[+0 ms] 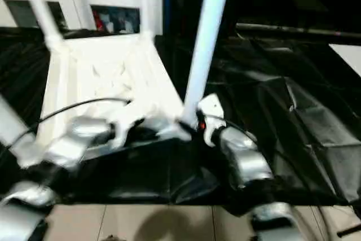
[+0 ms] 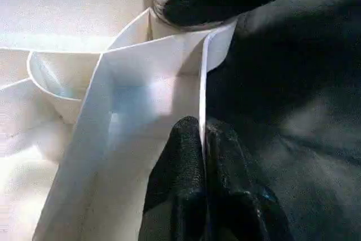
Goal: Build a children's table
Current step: Rotate leg to tighten
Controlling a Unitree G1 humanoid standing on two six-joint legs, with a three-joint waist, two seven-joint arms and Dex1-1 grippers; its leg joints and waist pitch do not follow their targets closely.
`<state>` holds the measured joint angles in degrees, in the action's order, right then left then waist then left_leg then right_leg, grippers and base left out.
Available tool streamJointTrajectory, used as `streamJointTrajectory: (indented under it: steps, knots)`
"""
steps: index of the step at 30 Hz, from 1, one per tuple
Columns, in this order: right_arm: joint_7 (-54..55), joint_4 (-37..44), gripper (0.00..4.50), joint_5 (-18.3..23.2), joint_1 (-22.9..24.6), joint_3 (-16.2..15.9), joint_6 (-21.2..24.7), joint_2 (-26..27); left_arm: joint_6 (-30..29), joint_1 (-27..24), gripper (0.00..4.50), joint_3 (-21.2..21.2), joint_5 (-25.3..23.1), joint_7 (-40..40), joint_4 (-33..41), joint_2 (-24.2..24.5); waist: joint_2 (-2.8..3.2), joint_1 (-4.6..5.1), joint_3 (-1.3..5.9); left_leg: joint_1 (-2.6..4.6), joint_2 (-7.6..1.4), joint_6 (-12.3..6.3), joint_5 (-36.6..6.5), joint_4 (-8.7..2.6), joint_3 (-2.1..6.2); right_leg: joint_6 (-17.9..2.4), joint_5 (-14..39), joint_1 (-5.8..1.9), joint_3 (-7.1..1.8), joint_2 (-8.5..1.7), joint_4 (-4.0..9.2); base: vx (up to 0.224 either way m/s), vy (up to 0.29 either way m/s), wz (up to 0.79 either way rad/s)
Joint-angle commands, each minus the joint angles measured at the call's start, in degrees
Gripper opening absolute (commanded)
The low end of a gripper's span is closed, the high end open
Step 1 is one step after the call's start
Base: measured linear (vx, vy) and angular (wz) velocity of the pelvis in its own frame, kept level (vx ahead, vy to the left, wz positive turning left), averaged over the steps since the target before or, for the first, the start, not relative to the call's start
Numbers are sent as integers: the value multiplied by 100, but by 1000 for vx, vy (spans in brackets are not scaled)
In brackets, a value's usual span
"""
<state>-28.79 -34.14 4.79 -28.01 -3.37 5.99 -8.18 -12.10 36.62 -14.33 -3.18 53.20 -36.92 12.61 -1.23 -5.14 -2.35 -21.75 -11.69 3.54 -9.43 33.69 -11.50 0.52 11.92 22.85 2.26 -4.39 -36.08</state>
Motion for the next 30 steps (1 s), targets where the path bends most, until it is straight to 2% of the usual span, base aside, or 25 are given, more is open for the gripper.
streamJointTrajectory:
  steps: [1,2,4,5,6,10,11,13,14,16,17,19,22,26,30]
  knots:
    - [463,-244,268,42,-7,-12,283,303,-24,95,0,154,94,-645,-306,-369,-54,34,279,144,-146,118,-1535,-425,94,-908,1757,-133,-233,-345,577,0,0,0]
    - [682,-334,268,-2,-93,-6,272,473,-55,188,0,143,74,-827,-421,-525,-62,30,289,156,-147,130,-1574,-419,101,-918,1715,-143,-228,-348,570,0,0,0]
    - [773,-395,268,-35,-142,-13,245,549,-58,230,0,135,60,-896,-478,-597,-61,26,289,134,-145,114,-1556,-426,104,-918,1613,-155,-225,-354,566,0,0,0]
    - [899,-504,268,-89,-237,-44,194,656,-39,279,0,91,19,-947,-552,-680,-19,16,295,133,-145,106,-1548,-426,109,-918,1529,-160,-224,-355,559,0,0,0]
    - [1067,-655,268,-157,-359,-70,133,796,10,344,0,47,-50,-1018,-672,-779,-42,43,296,117,-136,98,-1524,-428,106,-929,1437,-165,-221,-342,555,0,0,0]
    - [984,-741,268,-276,-465,-157,-116,873,242,397,0,64,-93,-1087,-773,-785,-48,32,296,111,-137,64,-1549,-433,109,-922,1398,-181,-218,-353,562,0,0,0]
    - [782,-669,303,-170,-457,-97,-159,831,276,387,0,100,-58,-992,-735,-713,-56,26,294,111,-142,51,-1566,-437,111,-905,1442,-185,-218,-363,566,0,0,0]
    - [393,-498,338,-13,-418,-41,-194,675,375,325,0,107,-23,-759,-630,-545,-53,14,297,116,-142,6,-1589,-433,111,-892,1490,-185,-219,-368,574,0,0,0]
    - [273,-450,340,10,-404,-46,-197,615,392,306,0,116,-11,-706,-605,-500,-63,24,294,87,-143,-35,-1569,-435,113,-877,1462,-204,-219,-366,565,0,0,0]
    - [-133,-361,357,50,-392,-68,-181,350,466,220,0,160,92,-383,-513,-335,-66,20,295,92,-143,-69,-1529,-431,111,-880,1444,-199,-214,-363,570,0,0,0]
    - [-738,-164,366,125,-348,-132,-41,-9,615,81,0,178,232,129,-382,-122,-83,16,300,75,-142,-117,-1458,-422,110,-905,1400,-222,-212,-367,562,0,0,0]
    - [-1069,-47,380,139,-310,-198,-8,-200,638,13,0,191,306,372,-323,-20,-74,13,298,67,-151,-194,-1365,-415,107,-952,1252,-219,-209,-364,550,0,0,0]
    - [-1634,171,380,110,-220,-346,-31,-561,692,-89,0,185,400,733,-220,155,-67,8,308,87,-158,-226,-1244,-401,88,-1073,1070,-202,-210,-355,524,0,0,0]
    - [-2437,458,380,185,-137,-424,58,-1069,698,-297,0,117,640,1530,120,477,-67,1,315,76,-178,-267,-1154,-398,89,-1180,797,-222,-204,-350,472,0,0,0]
    - [-2769,528,380,197,-120,-517,97,-1233,577,-337,0,165,771,1703,273,521,-60,0,320,82,-174,-331,-1044,-378,64,-1328,497,-214,-198,-333,440,0,0,0]
